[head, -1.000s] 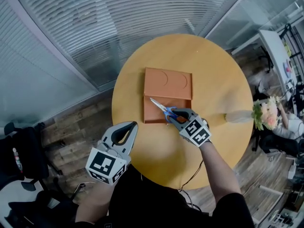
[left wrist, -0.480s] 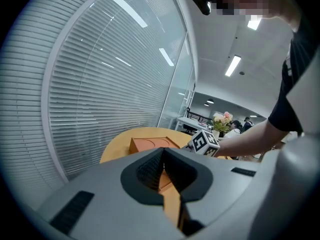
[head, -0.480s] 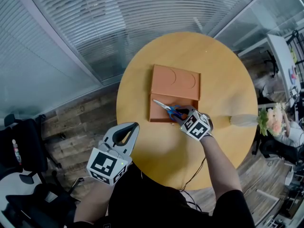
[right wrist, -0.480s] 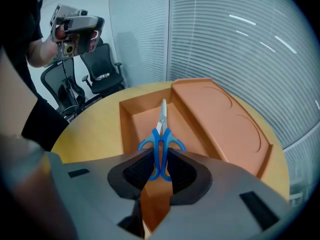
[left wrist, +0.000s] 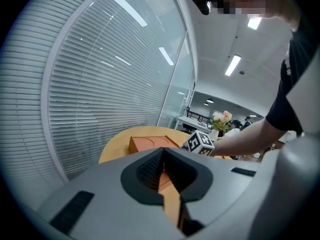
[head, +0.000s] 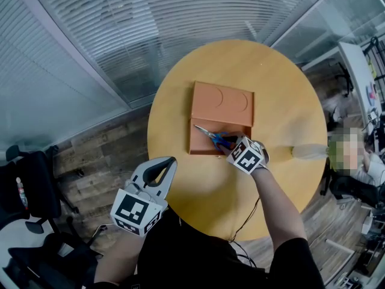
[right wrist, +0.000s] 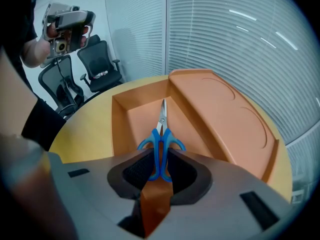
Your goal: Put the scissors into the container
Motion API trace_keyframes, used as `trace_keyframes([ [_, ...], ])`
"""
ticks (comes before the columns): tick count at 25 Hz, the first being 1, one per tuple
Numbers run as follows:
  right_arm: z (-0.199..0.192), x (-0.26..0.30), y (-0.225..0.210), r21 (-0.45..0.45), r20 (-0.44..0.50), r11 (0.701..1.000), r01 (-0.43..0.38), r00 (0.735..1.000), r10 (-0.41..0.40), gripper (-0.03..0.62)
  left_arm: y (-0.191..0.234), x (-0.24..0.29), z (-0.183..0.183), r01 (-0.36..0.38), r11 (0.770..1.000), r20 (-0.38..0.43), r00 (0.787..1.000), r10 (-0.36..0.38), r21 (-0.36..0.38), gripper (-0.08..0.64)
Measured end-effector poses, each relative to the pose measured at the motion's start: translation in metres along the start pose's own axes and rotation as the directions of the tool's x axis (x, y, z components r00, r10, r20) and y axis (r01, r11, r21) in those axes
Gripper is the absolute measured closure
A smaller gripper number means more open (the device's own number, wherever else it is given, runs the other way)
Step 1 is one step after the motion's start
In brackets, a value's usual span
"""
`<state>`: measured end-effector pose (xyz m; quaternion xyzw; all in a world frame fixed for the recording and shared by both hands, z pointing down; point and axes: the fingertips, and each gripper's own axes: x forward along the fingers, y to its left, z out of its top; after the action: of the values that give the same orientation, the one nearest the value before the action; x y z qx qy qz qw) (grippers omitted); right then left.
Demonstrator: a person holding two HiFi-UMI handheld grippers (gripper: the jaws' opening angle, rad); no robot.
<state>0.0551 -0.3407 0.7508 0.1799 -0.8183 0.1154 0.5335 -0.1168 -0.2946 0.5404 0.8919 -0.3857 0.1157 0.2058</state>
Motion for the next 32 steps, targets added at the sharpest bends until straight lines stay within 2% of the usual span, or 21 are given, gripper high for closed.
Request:
trace_keyframes([
  [11,0.003,-0.002,-0.002,0.043,-0.002,0.999,0.004,1.0,-0.003,0.481,0.002,-0.015,-0.009,-0.007,1.0,0.002,1.0,0.007,-0.013,0.548],
  [14,0.005,-0.014,-0.005,0.047,0.016,0.998,0.042,0.999,-0.043,0.48,0.004,-0.022,-0.005,-0.006,1.0,0.011,1.0,0.006,-0.01,0.548],
  [17,0.02,-0.042,-0.01,0.098,0.092,0.988,0.121,0.987,-0.13,0.482,0.008,-0.03,0.003,-0.004,1.0,0.024,1.0,0.004,-0.007,0.548],
  [20,0.047,-0.083,-0.009,0.237,0.227,0.953,0.188,0.943,-0.243,0.489,0.014,-0.04,0.012,0.001,1.0,0.036,0.999,0.0,-0.015,0.548],
  [24,0.068,-0.144,0.005,0.403,0.364,0.894,0.197,0.861,-0.354,0.519,0.012,-0.038,0.032,0.055,0.998,0.071,0.996,-0.056,0.016,0.548],
  [28,0.075,-0.198,0.019,0.452,0.411,0.856,0.25,0.794,-0.449,0.528,-0.003,-0.035,0.055,0.104,0.988,0.078,0.99,-0.114,0.117,0.548],
  [32,0.073,-0.248,0.026,0.526,0.463,0.806,0.27,0.705,-0.538,0.531,-0.027,-0.024,0.079,0.168,0.972,0.097,0.978,-0.186,0.163,0.548],
])
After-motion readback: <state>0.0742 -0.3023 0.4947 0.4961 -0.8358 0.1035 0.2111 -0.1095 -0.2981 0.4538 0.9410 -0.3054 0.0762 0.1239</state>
